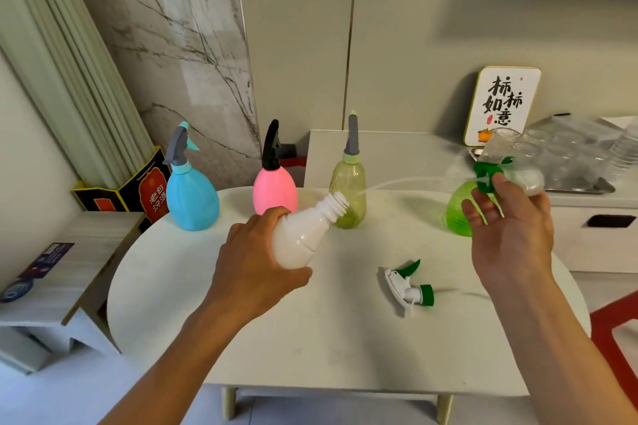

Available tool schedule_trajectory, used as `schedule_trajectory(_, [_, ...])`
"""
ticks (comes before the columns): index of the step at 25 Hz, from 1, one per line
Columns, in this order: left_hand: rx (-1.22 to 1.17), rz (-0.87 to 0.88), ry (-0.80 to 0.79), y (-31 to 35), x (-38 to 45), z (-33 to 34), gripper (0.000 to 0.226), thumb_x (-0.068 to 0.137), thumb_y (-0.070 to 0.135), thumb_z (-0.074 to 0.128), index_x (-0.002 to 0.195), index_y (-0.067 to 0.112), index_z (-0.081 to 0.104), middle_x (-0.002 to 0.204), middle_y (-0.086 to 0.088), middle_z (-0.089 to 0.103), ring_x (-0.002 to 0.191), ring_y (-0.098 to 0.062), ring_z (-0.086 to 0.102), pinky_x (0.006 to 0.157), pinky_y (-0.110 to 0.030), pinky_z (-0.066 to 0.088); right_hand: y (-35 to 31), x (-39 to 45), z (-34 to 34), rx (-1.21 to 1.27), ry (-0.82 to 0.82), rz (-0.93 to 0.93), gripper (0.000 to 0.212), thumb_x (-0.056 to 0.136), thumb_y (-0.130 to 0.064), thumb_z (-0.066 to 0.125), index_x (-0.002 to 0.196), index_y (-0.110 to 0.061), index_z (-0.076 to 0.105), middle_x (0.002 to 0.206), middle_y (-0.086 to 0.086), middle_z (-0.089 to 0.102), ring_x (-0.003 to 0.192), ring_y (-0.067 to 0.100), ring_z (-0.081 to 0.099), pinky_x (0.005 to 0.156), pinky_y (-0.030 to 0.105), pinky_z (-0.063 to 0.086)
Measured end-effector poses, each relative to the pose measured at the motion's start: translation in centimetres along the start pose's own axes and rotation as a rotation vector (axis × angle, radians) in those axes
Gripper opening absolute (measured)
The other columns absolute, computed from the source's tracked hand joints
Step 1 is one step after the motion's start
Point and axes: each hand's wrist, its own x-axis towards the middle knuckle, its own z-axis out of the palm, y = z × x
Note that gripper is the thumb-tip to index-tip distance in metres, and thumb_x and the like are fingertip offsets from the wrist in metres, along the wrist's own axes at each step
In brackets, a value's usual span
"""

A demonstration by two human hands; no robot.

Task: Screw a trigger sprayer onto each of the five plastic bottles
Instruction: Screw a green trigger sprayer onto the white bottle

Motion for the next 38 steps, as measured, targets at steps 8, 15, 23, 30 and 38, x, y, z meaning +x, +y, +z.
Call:
schedule_trajectory(8, [0.071,0.057,0.022,0.2,-0.1,0.8,0.080,0.057,0.047,0.083,0.124,0.031,0.043,0.102,0.015,0.043,0.094,-0.012,0.043,0.082,-0.031,0.046,0.7,-1.1,0.9,-0.105,-0.105,0.011,0.060,0.083,0.001,0.068,0.137,-0.014,0.046,0.096,0.004,0.066,0.078,0.017,0.064,0.070,0.032,0.053])
schedule_trajectory(15, [0.117,0.143,0.027,0.8,-0.5,0.9,0.082,0.055,0.050,0.082,0.126,0.031,0.046,0.114,0.009,0.058,0.095,-0.011,0.044,0.082,-0.033,0.047,4.0,-4.1,2.9,-0.451,-0.458,0.077,0.079,0.081,0.017,0.063,0.142,-0.029,0.041,0.097,-0.009,0.075,0.087,0.013,0.069,0.081,0.032,0.058])
schedule_trajectory(23, [0.292,0.282,0.101,-0.7,-0.6,-0.5,0.086,0.047,0.047,0.083,0.123,0.027,0.049,0.109,0.001,0.064,0.094,-0.023,0.056,0.076,-0.038,0.050,3.6,-4.7,2.6,-0.869,-0.794,-0.062,0.061,0.085,-0.008,0.073,0.131,-0.037,0.047,0.114,-0.009,0.064,0.095,0.011,0.063,0.083,0.024,0.049])
schedule_trajectory(30, [0.268,0.224,-0.002,-0.9,-0.8,-1.2,0.084,0.050,0.051,0.079,0.124,0.031,0.046,0.112,0.004,0.061,0.098,-0.018,0.054,0.080,-0.038,0.052,4.3,-4.8,1.2,-1.362,-0.933,-0.389,0.081,0.096,-0.021,0.057,0.147,-0.055,0.006,0.164,-0.018,0.000,0.137,-0.016,0.005,0.108,0.018,0.022])
schedule_trajectory(38, [0.144,0.115,-0.251,-0.3,-0.6,-2.9,0.077,0.059,0.044,0.081,0.124,0.038,0.039,0.114,0.014,0.053,0.105,-0.012,0.049,0.089,-0.035,0.051,4.3,-4.3,1.1,-1.388,-0.920,-0.635,0.048,0.099,-0.043,0.044,0.146,-0.033,0.040,0.166,-0.006,0.008,0.149,0.015,0.022,0.110,0.027,0.030])
